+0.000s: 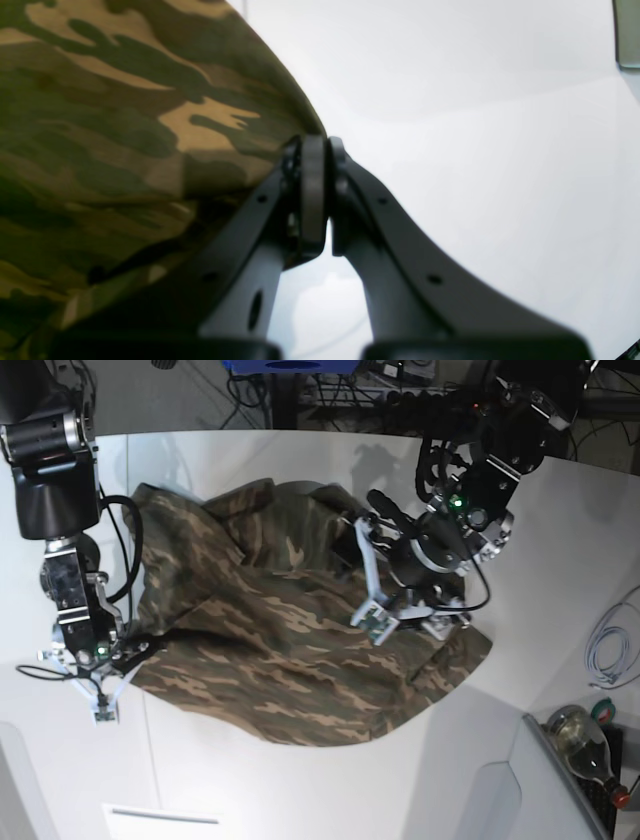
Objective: Layout the t-shirt on the table in an organized manner, then fold the t-shirt properly
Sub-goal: 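Hold the hem with the right gripper, grasp the shirt with the left, then lift and shake the shirt with both grippers, laying it flat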
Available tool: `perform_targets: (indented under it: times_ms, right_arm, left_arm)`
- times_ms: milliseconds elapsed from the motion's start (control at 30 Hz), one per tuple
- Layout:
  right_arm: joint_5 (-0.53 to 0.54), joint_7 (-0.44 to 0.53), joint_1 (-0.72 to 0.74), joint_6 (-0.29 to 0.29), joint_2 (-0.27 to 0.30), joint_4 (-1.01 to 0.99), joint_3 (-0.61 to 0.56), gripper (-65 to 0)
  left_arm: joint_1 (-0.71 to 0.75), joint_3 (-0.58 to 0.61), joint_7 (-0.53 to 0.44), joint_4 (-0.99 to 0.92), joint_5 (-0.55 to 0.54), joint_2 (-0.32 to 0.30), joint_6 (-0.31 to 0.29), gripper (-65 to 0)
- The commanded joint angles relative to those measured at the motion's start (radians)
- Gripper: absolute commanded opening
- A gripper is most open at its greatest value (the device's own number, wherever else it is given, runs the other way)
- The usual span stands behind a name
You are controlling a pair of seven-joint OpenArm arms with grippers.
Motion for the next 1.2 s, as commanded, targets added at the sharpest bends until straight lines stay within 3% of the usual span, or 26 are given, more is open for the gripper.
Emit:
perform_targets:
  times_ms: [0, 167, 233, 500, 600, 667, 767, 967, 1067, 1167]
  right_arm:
    - [-0.007, 0.016, 0.032, -0.002, 0.009, 0.019, 0.005, -64.8]
    - [-0.007, 0.016, 0.032, -0.004, 0.009, 0.019, 0.005, -64.8]
    - [-0.007, 0.016, 0.032, -0.005, 0.009, 0.019, 0.005, -64.8]
    - [-0.007, 0.016, 0.033, -0.008, 0.008, 0.019, 0.005, -64.8]
    - [-0.007, 0.016, 0.035, -0.008, 0.008, 0.019, 0.005, -64.8]
    - [-0.007, 0.016, 0.037, -0.008, 0.008, 0.019, 0.005, -64.8]
    - [-0.007, 0.016, 0.037, -0.008, 0.008, 0.019, 0.005, -64.8]
    - [-0.007, 0.016, 0.032, -0.008, 0.008, 0.017, 0.005, -64.8]
    - [-0.007, 0.014, 0.024, -0.008, 0.008, 0.019, 0.005, -64.8]
    - [-0.006, -0.023, -0.029, -0.005, 0.002, 0.077, 0.005, -64.8]
  left_arm:
    - [-0.022, 0.032, 0.002, 0.017, -0.002, -0.011, -0.018, -11.0]
    - [-0.042, 0.063, 0.042, 0.017, 0.001, -0.014, -0.221, -11.2]
    - [-0.042, 0.063, 0.044, 0.014, 0.007, -0.014, -0.276, -11.2]
    - [-0.094, 0.074, 0.044, -0.082, 0.0, -0.006, -0.293, -11.7]
    - [-0.122, 0.074, 0.044, -0.145, -0.017, 0.008, -0.311, -23.4]
    - [-0.139, 0.066, 0.044, -0.197, -0.071, 0.014, -0.403, -35.9]
    - [-0.16, 0.065, 0.044, -0.268, -0.128, 0.016, -0.497, -47.9]
    - [-0.137, 0.065, 0.044, -0.27, -0.143, 0.003, -0.506, -65.0]
    - [-0.097, 0.06, 0.044, -0.185, -0.142, -0.052, -0.5, -65.0]
    - [-0.033, -0.005, 0.044, -0.098, -0.076, -0.095, -0.443, -65.0]
